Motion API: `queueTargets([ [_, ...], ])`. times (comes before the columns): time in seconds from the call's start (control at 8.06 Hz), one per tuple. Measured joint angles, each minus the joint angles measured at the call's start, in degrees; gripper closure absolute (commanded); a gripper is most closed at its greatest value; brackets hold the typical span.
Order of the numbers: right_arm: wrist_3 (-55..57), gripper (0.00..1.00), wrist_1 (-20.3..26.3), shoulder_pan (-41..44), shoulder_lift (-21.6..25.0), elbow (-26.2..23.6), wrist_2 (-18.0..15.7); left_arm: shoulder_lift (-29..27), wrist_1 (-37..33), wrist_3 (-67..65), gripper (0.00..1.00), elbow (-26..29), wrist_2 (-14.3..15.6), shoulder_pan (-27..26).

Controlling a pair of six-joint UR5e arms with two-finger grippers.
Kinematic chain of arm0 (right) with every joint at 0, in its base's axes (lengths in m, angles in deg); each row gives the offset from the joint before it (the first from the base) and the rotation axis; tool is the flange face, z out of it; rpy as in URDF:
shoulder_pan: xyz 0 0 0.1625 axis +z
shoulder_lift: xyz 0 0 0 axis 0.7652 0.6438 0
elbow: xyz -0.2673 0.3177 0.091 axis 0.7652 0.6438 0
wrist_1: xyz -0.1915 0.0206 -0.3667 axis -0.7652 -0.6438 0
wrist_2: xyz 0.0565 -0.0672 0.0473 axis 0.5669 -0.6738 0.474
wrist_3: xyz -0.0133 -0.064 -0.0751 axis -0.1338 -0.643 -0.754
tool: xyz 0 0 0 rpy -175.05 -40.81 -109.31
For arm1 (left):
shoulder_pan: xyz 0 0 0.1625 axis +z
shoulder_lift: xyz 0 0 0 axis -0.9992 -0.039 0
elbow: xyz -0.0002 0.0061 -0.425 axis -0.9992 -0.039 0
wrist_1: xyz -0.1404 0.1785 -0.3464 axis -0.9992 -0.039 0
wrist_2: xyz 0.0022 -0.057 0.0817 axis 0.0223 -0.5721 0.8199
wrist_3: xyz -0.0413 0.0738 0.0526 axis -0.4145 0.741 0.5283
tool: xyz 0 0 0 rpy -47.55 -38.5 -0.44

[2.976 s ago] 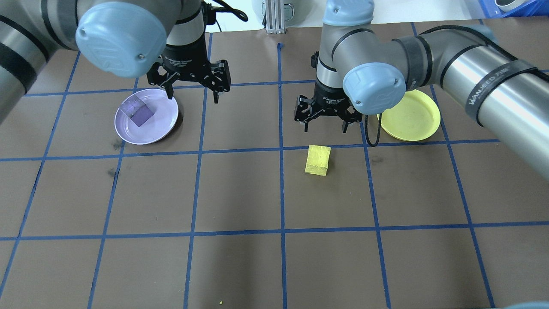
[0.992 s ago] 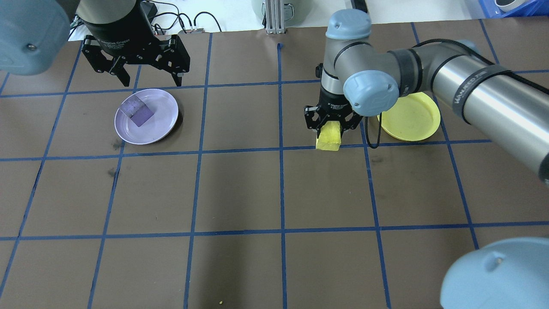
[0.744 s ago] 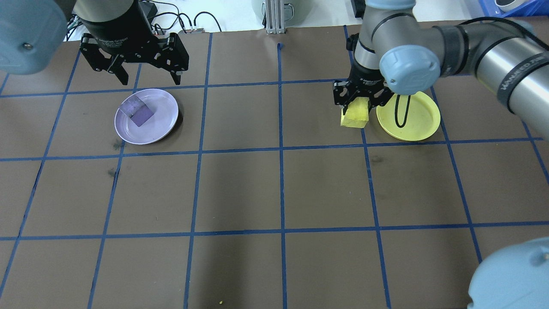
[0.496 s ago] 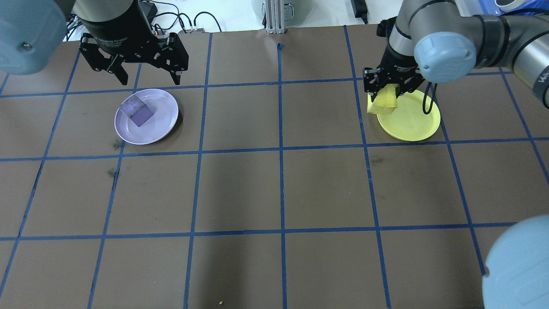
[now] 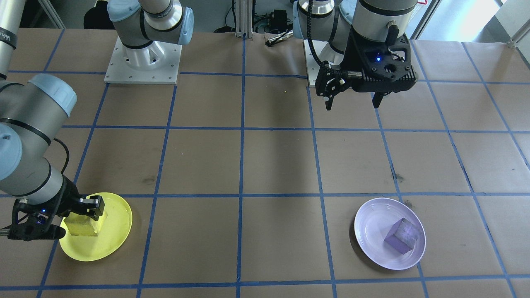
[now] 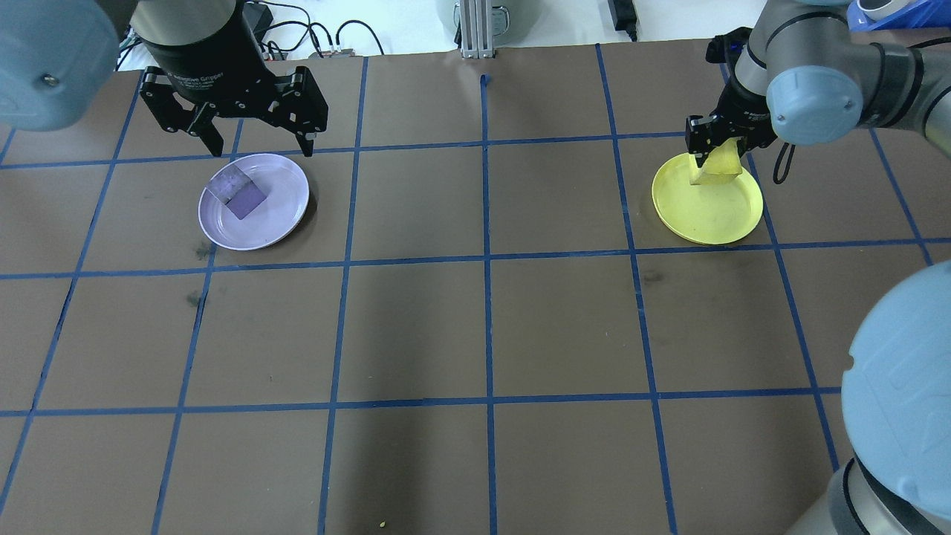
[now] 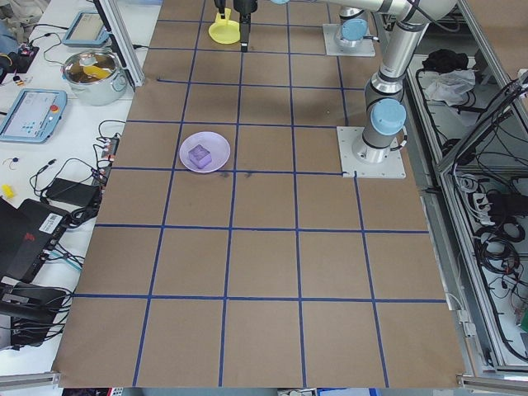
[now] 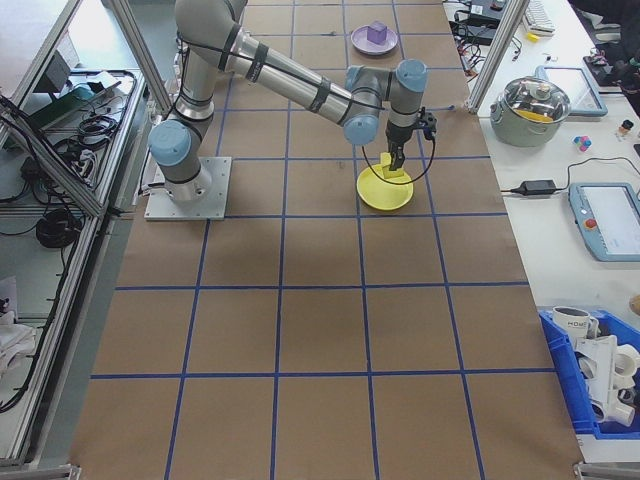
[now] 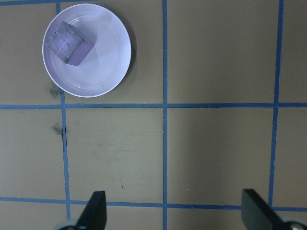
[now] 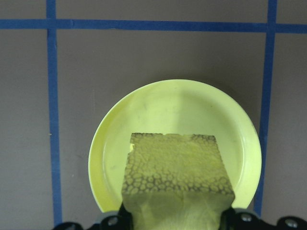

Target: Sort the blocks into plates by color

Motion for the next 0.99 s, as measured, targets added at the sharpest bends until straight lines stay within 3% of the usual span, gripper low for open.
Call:
queueTargets([
  [0.12,-1.56,0.79,-2.77,-0.27,-1.84,-0.06,-1.33,0.0,-0.17,0.0,0.0,0.0,0.0,-0.01],
  [0.25,-2.24,0.64,-4.25,-0.37,-3.06,-0.09,-1.97,0.0,-0.22,0.0,0.0,0.04,-0.01,-0.02],
  [0.37,-2.51,0.01,-4.93,-0.39,-3.81,-0.15,-2.31,0.0,-0.25,0.0,0.0,0.2,-0.01,0.0],
  [0.74,-2.29,0.0,-5.1,-0.42,-3.96,-0.19,-2.33,0.01,-0.26,0.0,0.0,0.44,-0.01,0.05],
  [0.99,-2.2,0.0,-3.41,-0.43,-1.72,-0.12,-2.25,-0.05,-0.2,0.0,0.0,0.47,-0.01,0.06],
])
